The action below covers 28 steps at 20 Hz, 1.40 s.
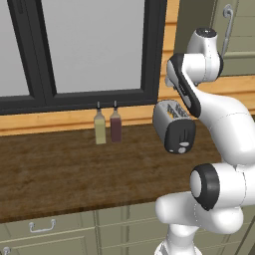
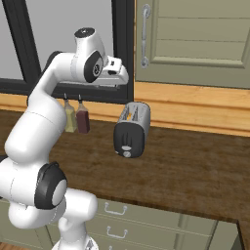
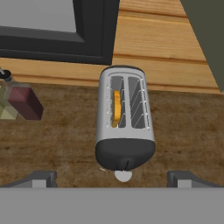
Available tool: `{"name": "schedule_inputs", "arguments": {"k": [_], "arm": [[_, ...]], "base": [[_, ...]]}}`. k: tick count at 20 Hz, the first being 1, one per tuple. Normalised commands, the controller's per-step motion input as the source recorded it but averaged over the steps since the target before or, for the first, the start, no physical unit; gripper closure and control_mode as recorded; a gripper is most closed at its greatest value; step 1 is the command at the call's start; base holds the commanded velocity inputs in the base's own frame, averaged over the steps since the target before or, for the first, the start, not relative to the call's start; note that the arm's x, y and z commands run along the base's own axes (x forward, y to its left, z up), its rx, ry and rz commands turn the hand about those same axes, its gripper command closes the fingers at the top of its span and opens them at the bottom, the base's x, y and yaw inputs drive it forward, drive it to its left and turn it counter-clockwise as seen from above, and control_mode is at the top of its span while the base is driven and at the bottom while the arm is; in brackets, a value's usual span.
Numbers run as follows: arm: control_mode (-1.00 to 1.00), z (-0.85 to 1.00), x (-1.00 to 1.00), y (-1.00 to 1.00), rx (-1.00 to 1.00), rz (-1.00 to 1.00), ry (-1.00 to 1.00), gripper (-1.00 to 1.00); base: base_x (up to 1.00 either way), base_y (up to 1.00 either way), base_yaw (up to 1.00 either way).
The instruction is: Start the toaster. Once the lever pops up, take the bread to the plate on the dining counter.
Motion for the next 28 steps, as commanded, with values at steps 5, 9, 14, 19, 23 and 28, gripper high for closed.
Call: {"name": "schedule_inputs", "arguments": {"k": [5,9,14,19,23,28], "arm": [[-1.00,0.00,0.00,0.00,0.00,0.00,0.00,-1.00],[-1.00,0.00,0.00,0.00,0.00,0.00,0.00,-1.00],[-1.00,0.00,0.00,0.00,0.00,0.00,0.00,-1.00],[-1.00,0.00,0.00,0.00,0.00,0.00,0.00,-1.00],[-1.00,0.00,0.00,0.00,0.00,0.00,0.00,-1.00],[-1.00,0.00,0.00,0.00,0.00,0.00,0.00,-1.00]], "base": [[0.00,0.00,0.00],[0.00,0.00,0.00],[0.00,0.00,0.00],[0.00,0.00,0.00],[0.00,0.00,0.00],[0.00,0.00,0.00]]}}
